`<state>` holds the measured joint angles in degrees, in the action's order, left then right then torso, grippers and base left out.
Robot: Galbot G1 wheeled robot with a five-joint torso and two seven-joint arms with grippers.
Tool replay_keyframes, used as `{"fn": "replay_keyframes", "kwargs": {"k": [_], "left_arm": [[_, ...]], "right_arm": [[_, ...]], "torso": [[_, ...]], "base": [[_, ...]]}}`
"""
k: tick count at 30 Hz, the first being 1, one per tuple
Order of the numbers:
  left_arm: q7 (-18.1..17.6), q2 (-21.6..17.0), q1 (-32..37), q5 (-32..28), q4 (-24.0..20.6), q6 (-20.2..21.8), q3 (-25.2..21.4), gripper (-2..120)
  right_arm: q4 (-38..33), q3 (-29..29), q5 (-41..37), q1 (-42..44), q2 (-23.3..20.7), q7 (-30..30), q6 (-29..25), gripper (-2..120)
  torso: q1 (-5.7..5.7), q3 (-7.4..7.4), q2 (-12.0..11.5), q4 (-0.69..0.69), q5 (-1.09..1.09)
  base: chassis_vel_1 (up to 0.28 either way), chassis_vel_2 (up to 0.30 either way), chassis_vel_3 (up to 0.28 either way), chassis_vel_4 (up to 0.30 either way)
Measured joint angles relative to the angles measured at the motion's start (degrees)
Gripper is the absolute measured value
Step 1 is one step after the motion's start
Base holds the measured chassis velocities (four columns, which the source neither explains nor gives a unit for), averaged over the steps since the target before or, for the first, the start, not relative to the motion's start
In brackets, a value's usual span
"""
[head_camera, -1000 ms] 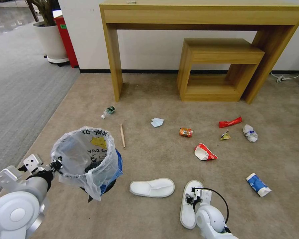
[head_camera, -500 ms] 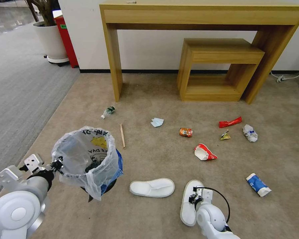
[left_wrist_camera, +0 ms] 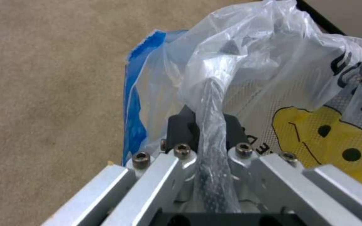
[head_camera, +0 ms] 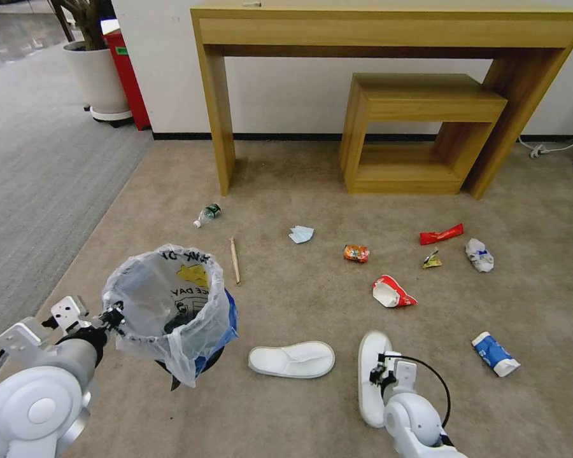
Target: Pick up the trash bin and place the garbage on the floor into it.
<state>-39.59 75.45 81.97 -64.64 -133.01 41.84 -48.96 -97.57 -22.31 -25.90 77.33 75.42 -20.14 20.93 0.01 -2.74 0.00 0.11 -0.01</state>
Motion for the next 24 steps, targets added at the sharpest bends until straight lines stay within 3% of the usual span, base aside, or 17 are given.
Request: {"fn": "replay_keyframes", "kwargs": {"k": [7,9,10,14,18,21,24], "left_arm": [[-0.11,-2.04,1.15,0.30,-1.03,0.14,2.82,2],[-0.20,-2.32,1.75,0.27,-1.27,0.18,4.28,2],[-0.20,-2.32,1.75,0.27,-1.27,0.18,4.28,2],[-0.28,-2.72,2.76,-0.22,-1.47,0.20,6.12,2],[-0.31,-2.97,3.20,-1.26,-1.70,0.21,6.79,2],[-0.51,-3.35,3.80,-3.36,-2.32,0.22,8.65,2],[-0.59,-3.63,3.87,-4.21,-2.35,0.23,10.67,2]], "right_arm": [[-8.50,-4.26,-1.19,0.61,-2.06,8.36,-10.88,0],[-11.68,-5.58,-2.96,0.75,-3.56,16.49,-17.88,0],[-11.68,-5.58,-2.96,0.75,-3.56,16.49,-17.88,0],[-13.47,-5.21,-6.94,0.21,-4.98,33.15,-29.76,0],[-13.42,-4.17,-9.17,-0.50,-5.12,40.36,-33.58,0],[-12.74,-0.70,-13.02,-2.95,-5.09,51.71,-38.09,0],[-12.38,1.85,-14.94,-5.33,-4.97,55.80,-39.33,0]], "torso": [[0.00,0.00,0.00,0.00,0.01],[0.00,0.00,0.00,0.00,0.00],[0.00,0.00,0.00,0.00,0.00],[-0.01,0.00,0.00,0.00,0.01],[0.00,0.00,0.00,0.00,0.00],[0.00,0.00,0.00,0.00,0.00],[-0.01,0.00,0.00,0.00,0.00]], "base": [[0.000,0.000,0.000,0.000],[0.000,0.000,0.000,0.000],[0.000,0.000,0.000,0.000],[0.000,0.000,0.000,0.000],[0.000,0.000,0.000,0.000],[0.000,0.000,0.000,0.000],[0.000,0.000,0.000,0.000]]}}
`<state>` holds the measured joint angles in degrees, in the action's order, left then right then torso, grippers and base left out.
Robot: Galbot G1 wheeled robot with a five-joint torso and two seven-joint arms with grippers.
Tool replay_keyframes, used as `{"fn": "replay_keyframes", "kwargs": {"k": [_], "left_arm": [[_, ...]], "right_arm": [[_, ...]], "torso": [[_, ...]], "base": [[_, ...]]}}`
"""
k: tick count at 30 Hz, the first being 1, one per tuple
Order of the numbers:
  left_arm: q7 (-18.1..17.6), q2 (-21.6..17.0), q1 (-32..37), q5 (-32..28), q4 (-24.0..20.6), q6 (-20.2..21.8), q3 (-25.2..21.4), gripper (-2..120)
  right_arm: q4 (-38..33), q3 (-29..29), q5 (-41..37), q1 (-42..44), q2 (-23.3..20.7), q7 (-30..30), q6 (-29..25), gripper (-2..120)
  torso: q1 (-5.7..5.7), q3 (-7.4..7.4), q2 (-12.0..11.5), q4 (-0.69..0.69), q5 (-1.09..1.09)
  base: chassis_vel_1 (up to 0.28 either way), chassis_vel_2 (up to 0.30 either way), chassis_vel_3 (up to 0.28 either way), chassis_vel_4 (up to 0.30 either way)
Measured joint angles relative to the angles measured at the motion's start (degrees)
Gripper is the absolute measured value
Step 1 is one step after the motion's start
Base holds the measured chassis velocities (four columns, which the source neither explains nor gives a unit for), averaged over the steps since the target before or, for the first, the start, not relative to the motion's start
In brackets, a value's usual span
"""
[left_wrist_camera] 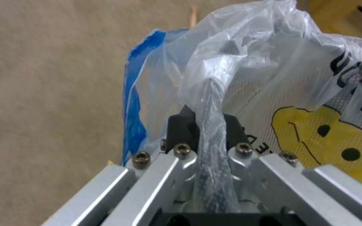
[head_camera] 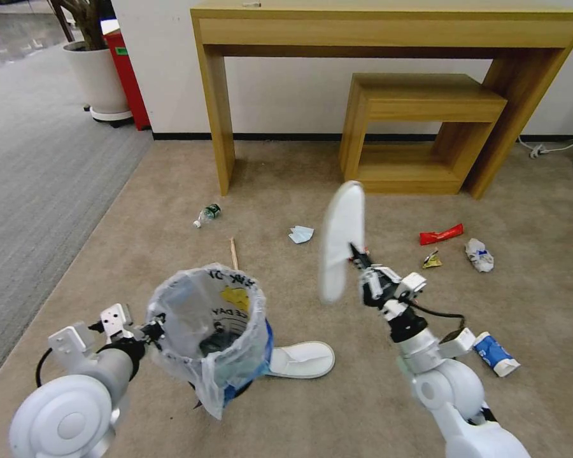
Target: Pick up the trash bin and place the garbage on the floor into it.
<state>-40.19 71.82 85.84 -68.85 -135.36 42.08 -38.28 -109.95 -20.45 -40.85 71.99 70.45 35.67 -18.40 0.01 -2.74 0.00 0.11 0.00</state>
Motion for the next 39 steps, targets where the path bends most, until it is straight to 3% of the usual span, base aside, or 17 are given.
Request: {"fn": "replay_keyframes", "kwargs": {"k": [13,23,39], "left_arm": [[0.85,-2.98,-3.19,0.06,3.62,0.06,9.95,2],[1.48,-2.75,-4.75,0.19,5.35,0.06,11.99,2],[1.53,-2.79,-5.29,-1.30,4.04,0.07,11.93,2]], "right_arm": [[3.39,10.81,-4.05,-10.41,-1.04,11.16,-1.16,0],[3.36,13.24,-2.93,-11.40,-1.38,14.03,-0.80,0],[7.75,12.24,7.63,-11.58,-0.15,13.90,-2.35,0]], "torso": [[0.00,0.00,0.00,0.00,0.01],[0.00,0.00,0.00,0.00,0.01],[0.00,0.00,0.00,0.00,0.00]], "base": [[0.000,0.000,0.000,0.000],[0.000,0.000,0.000,0.000],[0.000,0.000,0.000,0.000]]}}
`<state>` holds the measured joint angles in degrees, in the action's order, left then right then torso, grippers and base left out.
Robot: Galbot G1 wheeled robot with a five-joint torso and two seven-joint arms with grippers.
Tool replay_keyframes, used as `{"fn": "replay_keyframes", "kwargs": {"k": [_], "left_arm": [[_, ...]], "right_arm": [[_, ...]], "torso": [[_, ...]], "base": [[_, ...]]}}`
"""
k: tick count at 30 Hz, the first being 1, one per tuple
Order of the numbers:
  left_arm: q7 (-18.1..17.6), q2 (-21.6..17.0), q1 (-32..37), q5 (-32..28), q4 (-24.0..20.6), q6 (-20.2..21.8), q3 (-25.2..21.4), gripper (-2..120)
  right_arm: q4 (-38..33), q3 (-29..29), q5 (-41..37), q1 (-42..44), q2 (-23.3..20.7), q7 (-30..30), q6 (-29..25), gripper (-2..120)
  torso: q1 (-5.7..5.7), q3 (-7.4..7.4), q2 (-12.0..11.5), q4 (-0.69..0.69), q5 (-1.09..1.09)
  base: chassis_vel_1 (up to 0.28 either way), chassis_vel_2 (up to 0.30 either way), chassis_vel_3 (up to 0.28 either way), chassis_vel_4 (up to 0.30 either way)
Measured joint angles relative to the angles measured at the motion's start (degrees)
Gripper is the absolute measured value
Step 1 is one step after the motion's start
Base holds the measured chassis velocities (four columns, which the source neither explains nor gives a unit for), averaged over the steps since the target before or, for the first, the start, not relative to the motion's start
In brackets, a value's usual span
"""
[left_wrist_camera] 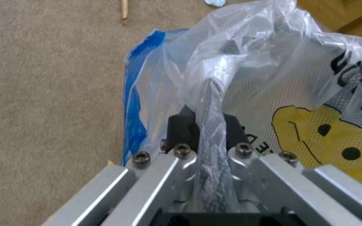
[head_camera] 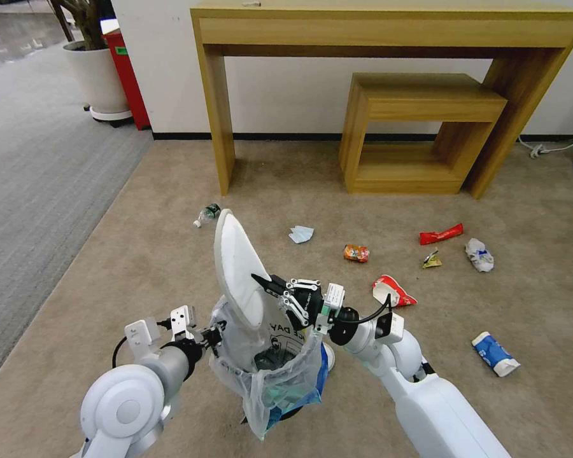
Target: Pick up the trash bin and place the garbage on the floor into it.
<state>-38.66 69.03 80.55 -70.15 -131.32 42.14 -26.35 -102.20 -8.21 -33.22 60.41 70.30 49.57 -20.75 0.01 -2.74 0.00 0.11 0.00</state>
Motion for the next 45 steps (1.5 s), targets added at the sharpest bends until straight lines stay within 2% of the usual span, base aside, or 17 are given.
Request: {"fn": "replay_keyframes", "kwargs": {"k": [6,7,11,12,14,16,22,28,29,31,32,34,37,39,40,41,45], "left_arm": [[0.00,-1.01,0.65,-0.88,-1.63,0.00,-0.76,2],[0.00,-1.01,0.65,-0.88,-1.63,0.00,-0.76,2],[-0.05,-1.26,0.88,-1.27,-2.48,0.00,-1.04,2],[-0.05,-1.26,0.88,-1.27,-2.48,0.00,-1.04,2],[-0.09,-1.40,0.88,-1.44,-2.67,0.00,-1.19,2],[-0.10,-1.46,0.88,-1.51,-2.70,0.00,-1.30,2],[-0.12,-1.77,0.87,-1.73,-2.72,-0.01,-2.04,2],[-0.41,-1.83,0.27,-1.46,-2.05,-0.01,-3.62,2],[-0.66,-1.96,0.09,-1.38,-1.80,-0.01,-4.28,2],[-1.44,-2.40,-0.26,-1.29,-1.32,-0.01,-6.46,2],[-1.44,-2.40,-0.26,-1.29,-1.32,-0.01,-6.46,2],[-1.85,-2.50,-0.36,-1.29,-1.31,-0.01,-8.07,2],[-2.22,-2.49,-0.36,-1.07,-1.47,-0.01,-9.48,2],[-2.54,-1.85,-0.29,1.11,-1.65,-0.01,-11.96,2],[-2.54,-1.85,-0.29,1.11,-1.65,-0.01,-11.96,2],[-1.89,-0.51,-0.18,5.89,-1.07,-0.01,-14.35,2],[-1.13,1.00,0.27,10.12,-0.45,-0.01,-17.81,2]], "right_arm": [[0.43,-0.82,0.85,0.32,0.31,-2.29,-0.36,23],[0.43,-0.82,0.85,0.32,0.31,-2.29,-0.36,23],[0.73,-1.27,0.80,0.83,0.21,-2.71,-0.26,41],[0.73,-1.27,0.80,0.83,0.21,-2.71,-0.26,41],[0.75,-1.49,0.98,1.35,0.15,-2.65,-0.24,53],[0.73,-1.61,1.14,1.56,0.13,-2.56,-0.24,57],[-0.55,-2.38,1.28,2.80,-0.14,-2.46,-0.21,83],[-1.93,-3.97,1.39,4.16,-0.43,-4.30,-0.22,98],[-2.31,-4.54,1.46,4.51,-0.49,-5.82,-0.22,99],[-4.06,-7.13,2.95,6.16,-0.82,-14.55,0.78,100],[-4.06,-7.13,2.95,6.16,-0.82,-14.55,0.78,100],[-4.97,-9.47,3.97,7.39,-0.98,-20.97,1.27,100],[-5.51,-11.63,4.75,8.31,-0.99,-25.25,1.71,100],[-6.52,-15.46,5.91,10.20,-0.78,-32.23,2.36,100],[-6.52,-15.46,5.91,10.20,-0.78,-32.23,2.36,100],[-7.05,-17.71,7.17,12.04,-0.72,-37.42,2.38,100],[-6.94,-19.64,9.80,14.32,-0.32,-43.76,2.08,100]], "torso": [[0.00,0.00,0.00,0.00,0.00],[0.00,0.00,0.00,0.00,0.00],[0.00,0.00,0.00,0.00,0.00],[0.00,0.00,0.00,0.00,0.00],[0.00,0.00,0.00,0.00,0.00],[0.00,0.00,0.00,0.00,0.00],[0.00,0.00,0.00,0.00,0.00],[0.00,0.00,0.00,0.00,0.00],[0.00,0.00,0.00,0.00,0.00],[0.00,0.00,0.00,0.00,0.00],[0.00,0.00,0.00,0.00,0.00],[0.00,0.00,0.00,0.00,0.00],[0.00,0.00,0.00,0.00,0.00],[0.00,0.00,0.00,0.01,-0.01],[0.00,0.00,0.00,0.01,-0.01],[0.00,0.01,0.00,0.00,0.00],[0.00,0.00,0.00,0.00,0.00]], "base": [[0.000,0.000,0.000,0.000],[0.000,0.000,0.000,0.000],[0.000,0.000,0.000,0.000],[0.000,0.000,0.000,0.000],[0.000,0.000,0.000,0.000],[0.000,0.000,0.000,0.000],[0.000,0.000,0.000,0.000],[0.000,0.000,0.000,0.000],[0.000,0.000,0.000,0.000],[0.000,0.000,0.000,0.000],[0.000,0.000,0.000,0.000],[0.000,0.000,0.000,0.000],[0.000,0.000,0.000,0.000],[0.000,0.000,0.000,0.000],[0.000,0.000,0.000,0.000],[0.000,0.000,0.000,0.000],[0.000,0.000,0.000,0.000]]}}
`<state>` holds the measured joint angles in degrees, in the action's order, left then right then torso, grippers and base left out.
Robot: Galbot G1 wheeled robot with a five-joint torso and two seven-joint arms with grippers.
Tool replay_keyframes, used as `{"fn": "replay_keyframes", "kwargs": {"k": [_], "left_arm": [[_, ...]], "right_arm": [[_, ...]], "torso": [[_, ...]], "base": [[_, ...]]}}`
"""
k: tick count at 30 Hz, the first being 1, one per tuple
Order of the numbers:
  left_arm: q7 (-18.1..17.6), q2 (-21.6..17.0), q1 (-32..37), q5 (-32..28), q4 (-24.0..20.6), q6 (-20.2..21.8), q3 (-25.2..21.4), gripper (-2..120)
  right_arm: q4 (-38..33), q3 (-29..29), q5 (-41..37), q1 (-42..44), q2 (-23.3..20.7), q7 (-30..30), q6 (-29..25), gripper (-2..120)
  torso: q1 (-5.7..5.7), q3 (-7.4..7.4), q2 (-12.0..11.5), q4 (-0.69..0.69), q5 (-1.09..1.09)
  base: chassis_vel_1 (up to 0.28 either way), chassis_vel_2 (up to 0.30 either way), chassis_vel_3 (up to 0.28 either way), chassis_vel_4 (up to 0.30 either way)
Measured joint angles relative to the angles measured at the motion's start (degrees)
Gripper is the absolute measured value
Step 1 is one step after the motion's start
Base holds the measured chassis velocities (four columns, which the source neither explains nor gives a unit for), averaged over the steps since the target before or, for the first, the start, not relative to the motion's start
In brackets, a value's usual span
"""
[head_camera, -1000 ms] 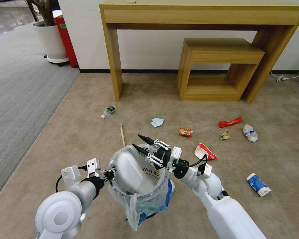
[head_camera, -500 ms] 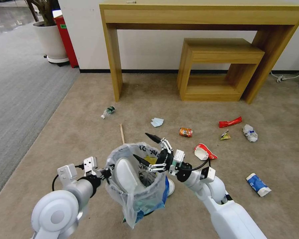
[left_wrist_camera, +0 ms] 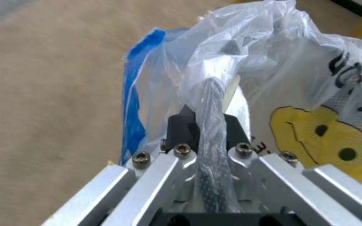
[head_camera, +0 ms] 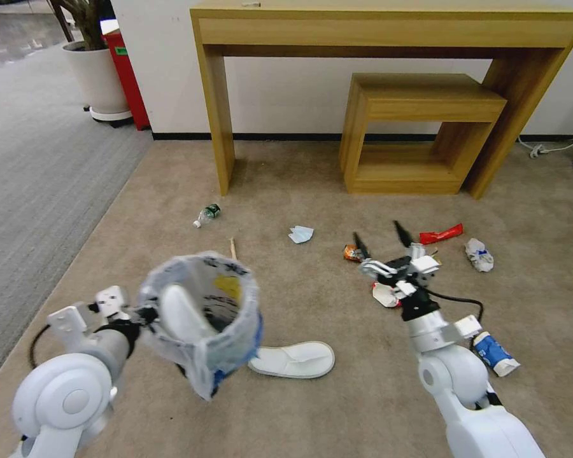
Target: Pick up the trash bin and place the garbage on the floor into it.
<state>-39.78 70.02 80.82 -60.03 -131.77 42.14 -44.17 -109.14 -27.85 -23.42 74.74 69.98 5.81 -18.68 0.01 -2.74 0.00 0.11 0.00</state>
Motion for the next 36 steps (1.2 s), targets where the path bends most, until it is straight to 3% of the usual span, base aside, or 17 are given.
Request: {"fn": "replay_keyframes", "kwargs": {"k": [4,13,24,36], "left_arm": [[1.12,0.14,0.74,2.54,-0.01,-0.15,-3.31,2],[2.07,2.40,1.58,3.29,-0.29,-1.02,-7.34,2],[3.10,3.19,2.10,3.80,-0.64,-1.34,-6.79,2],[3.21,3.44,1.70,3.93,-0.22,-1.49,-5.82,2]], "right_arm": [[1.21,-1.07,1.36,1.05,0.89,-4.96,-0.99,100],[2.58,-1.17,2.19,2.18,2.24,-6.33,-2.25,100],[3.18,-0.34,2.00,2.01,2.49,-6.31,-2.58,100],[3.89,0.20,2.04,1.55,2.24,-5.61,-3.39,100]], "torso": [[0.00,0.00,0.00,0.00,-0.01],[0.00,0.00,0.00,0.00,0.00],[0.00,0.00,0.00,0.01,-0.01],[0.00,0.00,0.00,-0.01,0.01]], "base": [[0.000,0.000,0.000,0.000],[0.000,0.000,0.000,0.000],[0.032,0.025,-0.025,-0.032],[0.213,0.204,-0.211,-0.202]]}}
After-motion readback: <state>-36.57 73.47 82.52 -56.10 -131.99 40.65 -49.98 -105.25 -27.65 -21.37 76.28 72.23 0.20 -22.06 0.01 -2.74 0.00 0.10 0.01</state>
